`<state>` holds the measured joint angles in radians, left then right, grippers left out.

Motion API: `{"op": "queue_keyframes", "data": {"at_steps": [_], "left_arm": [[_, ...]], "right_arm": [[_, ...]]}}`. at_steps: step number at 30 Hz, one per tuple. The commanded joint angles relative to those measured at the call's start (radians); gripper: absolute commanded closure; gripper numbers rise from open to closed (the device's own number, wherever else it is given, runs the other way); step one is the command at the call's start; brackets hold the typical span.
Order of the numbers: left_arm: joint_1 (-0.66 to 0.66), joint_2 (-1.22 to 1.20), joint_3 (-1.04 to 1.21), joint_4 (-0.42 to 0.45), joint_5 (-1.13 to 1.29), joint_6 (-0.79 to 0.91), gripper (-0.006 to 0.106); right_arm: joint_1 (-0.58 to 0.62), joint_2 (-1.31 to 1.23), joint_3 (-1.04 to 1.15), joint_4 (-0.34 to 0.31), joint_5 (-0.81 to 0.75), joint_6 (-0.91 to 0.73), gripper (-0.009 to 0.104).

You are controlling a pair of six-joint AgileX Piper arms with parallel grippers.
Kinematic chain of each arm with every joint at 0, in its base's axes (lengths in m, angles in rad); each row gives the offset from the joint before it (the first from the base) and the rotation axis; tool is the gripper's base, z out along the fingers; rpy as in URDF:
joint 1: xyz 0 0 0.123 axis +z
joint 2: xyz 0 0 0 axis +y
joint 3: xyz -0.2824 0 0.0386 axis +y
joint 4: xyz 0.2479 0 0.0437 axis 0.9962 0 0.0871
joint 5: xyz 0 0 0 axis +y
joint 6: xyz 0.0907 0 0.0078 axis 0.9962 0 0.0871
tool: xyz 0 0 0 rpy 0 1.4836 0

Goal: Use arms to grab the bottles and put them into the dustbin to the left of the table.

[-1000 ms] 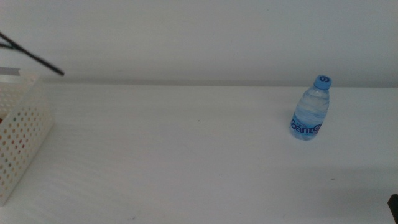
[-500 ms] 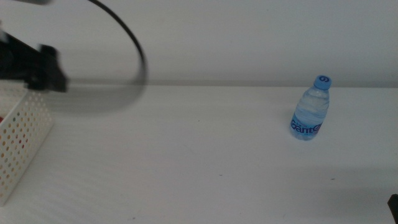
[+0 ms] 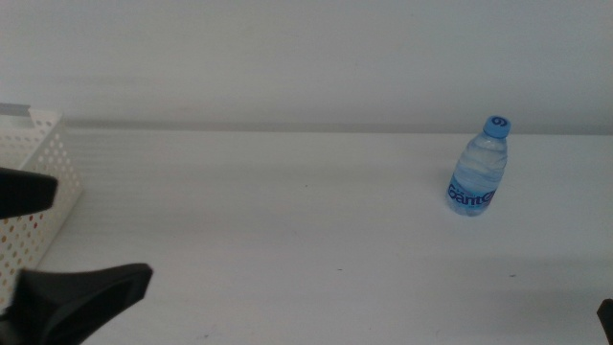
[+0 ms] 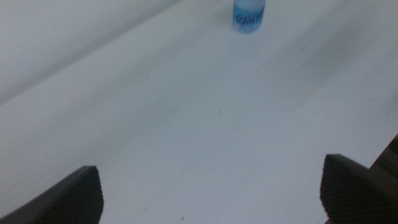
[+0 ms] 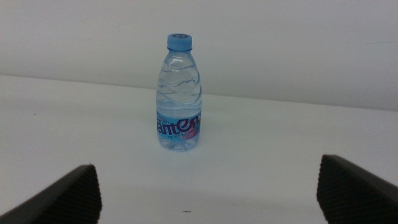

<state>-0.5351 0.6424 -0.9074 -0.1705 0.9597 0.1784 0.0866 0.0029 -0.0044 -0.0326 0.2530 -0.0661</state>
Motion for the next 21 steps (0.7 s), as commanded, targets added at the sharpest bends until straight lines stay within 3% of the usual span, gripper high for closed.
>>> {"op": "queue_keyframes", "data": {"at_steps": [1, 12, 21], "left_arm": [[-0.012, -0.032, 0.006, -0.013, -0.002, 0.001, 0.007], [-0.012, -0.078, 0.09, -0.047, -0.278, -0.023, 0.007], [-0.012, -0.08, 0.1, -0.047, -0.289, -0.023, 0.007]], "right_arm": [[-0.006, -0.04, 0.042, -0.007, -0.009, -0.001, 0.002], [-0.006, -0.04, 0.042, -0.007, -0.009, -0.001, 0.002], [-0.006, -0.04, 0.042, -0.007, -0.009, -0.001, 0.002]]}}
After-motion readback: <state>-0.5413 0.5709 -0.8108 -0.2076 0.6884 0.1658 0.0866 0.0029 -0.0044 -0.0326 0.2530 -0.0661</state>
